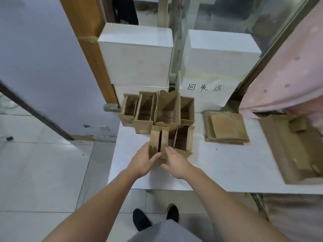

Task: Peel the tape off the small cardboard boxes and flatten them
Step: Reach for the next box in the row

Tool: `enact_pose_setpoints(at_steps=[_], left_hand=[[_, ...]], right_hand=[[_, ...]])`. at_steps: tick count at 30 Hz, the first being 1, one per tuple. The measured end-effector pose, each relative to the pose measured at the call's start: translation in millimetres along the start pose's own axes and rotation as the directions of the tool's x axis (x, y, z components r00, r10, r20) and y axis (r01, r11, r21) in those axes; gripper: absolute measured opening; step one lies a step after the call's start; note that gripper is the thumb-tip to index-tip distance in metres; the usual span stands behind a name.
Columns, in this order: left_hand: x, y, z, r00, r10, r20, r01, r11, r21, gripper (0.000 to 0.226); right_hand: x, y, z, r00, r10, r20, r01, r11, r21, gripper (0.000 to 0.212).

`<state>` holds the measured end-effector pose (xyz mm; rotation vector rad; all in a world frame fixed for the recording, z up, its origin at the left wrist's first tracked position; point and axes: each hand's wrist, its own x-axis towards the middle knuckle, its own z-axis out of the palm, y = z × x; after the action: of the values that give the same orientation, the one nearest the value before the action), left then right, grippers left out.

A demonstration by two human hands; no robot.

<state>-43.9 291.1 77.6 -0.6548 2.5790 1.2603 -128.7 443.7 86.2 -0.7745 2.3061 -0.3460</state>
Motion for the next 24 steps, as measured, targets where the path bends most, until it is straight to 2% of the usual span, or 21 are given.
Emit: enact_pose_setpoints(at_steps=[4, 11, 15, 18, 22, 24], left_hand=[[-3, -4, 13, 0.992, -0.107, 0.07, 0.116, 0.98, -0.158, 0.074], [-2, -20, 23, 0.983, -0.144, 0.112, 0.166, 0.962, -0.219, 0.073], [-6, -27, 20, 0.984, -0.146, 0.103, 0.165, 0.962, -0.216, 0.077], [-14, -33, 16, 0.989, -0.143, 0.044, 0.149, 0.963, -0.225, 0.082], [-28, -28, 2, 0.985, -0.12, -0.124, 0.076, 0.946, -0.314, 0.052], [-36, -20, -2, 0.969, -0.13, -0.209, 0.052, 0.938, -0.344, 0.051]], right_hand=[[9, -2, 7, 0.999, 0.05, 0.005, -0.05, 0.999, -0.001, 0.083], [19, 3, 31, 0.99, 0.087, 0.109, -0.102, 0.984, 0.148, 0.088], [15, 6, 38, 0.996, 0.078, 0.035, -0.084, 0.968, 0.235, 0.08], [8, 4, 37, 0.993, 0.1, -0.063, -0.078, 0.955, 0.286, 0.071], [-7, 1, 30, 0.984, 0.072, -0.165, -0.002, 0.922, 0.388, 0.061], [-16, 1, 26, 0.976, 0.031, -0.215, 0.06, 0.913, 0.405, 0.059]])
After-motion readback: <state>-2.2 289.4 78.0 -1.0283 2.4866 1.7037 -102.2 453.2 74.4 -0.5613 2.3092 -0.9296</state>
